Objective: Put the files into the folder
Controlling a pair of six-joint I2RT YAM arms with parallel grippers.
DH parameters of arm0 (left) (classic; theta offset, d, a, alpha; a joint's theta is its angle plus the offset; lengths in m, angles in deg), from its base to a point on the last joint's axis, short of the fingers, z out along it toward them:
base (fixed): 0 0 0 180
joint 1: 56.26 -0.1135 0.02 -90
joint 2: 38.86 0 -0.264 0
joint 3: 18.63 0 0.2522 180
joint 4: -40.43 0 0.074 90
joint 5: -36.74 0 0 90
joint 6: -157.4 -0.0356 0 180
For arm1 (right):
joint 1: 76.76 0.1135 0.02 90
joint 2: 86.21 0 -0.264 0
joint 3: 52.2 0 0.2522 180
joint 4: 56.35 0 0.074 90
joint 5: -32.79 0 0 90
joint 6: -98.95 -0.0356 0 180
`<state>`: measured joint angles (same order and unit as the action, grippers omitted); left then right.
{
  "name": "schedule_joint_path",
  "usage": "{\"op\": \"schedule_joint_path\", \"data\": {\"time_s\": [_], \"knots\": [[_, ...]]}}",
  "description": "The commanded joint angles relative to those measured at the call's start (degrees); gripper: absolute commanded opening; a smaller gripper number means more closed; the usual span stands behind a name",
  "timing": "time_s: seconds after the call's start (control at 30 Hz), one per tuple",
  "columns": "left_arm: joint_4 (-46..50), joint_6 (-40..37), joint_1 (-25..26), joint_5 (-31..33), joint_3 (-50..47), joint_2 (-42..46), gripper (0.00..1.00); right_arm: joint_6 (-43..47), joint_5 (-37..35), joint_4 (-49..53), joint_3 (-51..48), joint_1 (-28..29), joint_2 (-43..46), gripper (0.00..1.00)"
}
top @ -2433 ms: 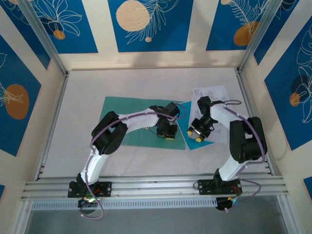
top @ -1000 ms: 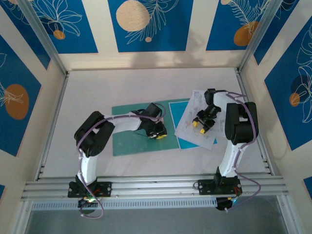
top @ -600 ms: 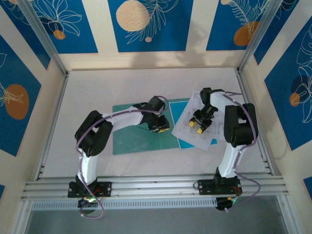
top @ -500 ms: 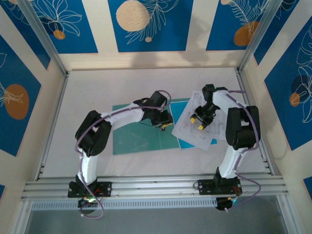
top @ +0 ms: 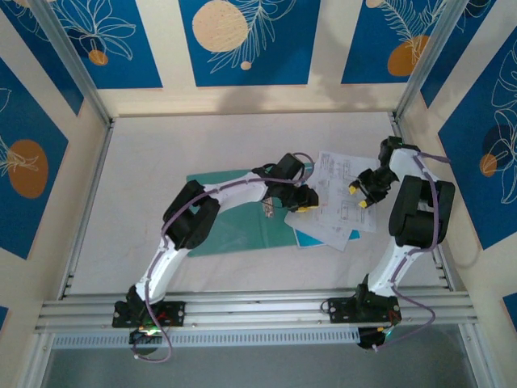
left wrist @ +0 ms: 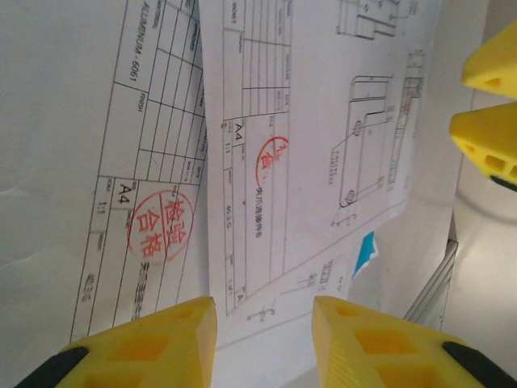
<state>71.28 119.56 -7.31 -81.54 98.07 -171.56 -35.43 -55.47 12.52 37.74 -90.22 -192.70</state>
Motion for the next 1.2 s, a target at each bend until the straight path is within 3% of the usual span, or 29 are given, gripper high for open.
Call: {"op": "schedule_joint_path", "data": {"time_s": [0.0,0.4,0.83,1.17], "knots": [[-2.39,0.21,0.36,-1.65,2.57,-1.18,0.36,2.22,-1.07,1.8,1.78,-1.55,-2.38,0.45],[-0.54,-0.88,1.33,-0.6,2.45,-4.16,0.37,4.64,-2.56,2.36,2.38,-2.24,-7.96,0.44],[3.34,-3.47,1.5,1.56,2.35,-4.41,0.36,5.59,-2.0,2.51,1.39,0.09,-8.33,0.44],[3.26,-3.82,1.5,2.68,2.32,-2.79,0.08,5.31,-2.71,2.9,1.35,0.62,-7.24,0.44]]}}
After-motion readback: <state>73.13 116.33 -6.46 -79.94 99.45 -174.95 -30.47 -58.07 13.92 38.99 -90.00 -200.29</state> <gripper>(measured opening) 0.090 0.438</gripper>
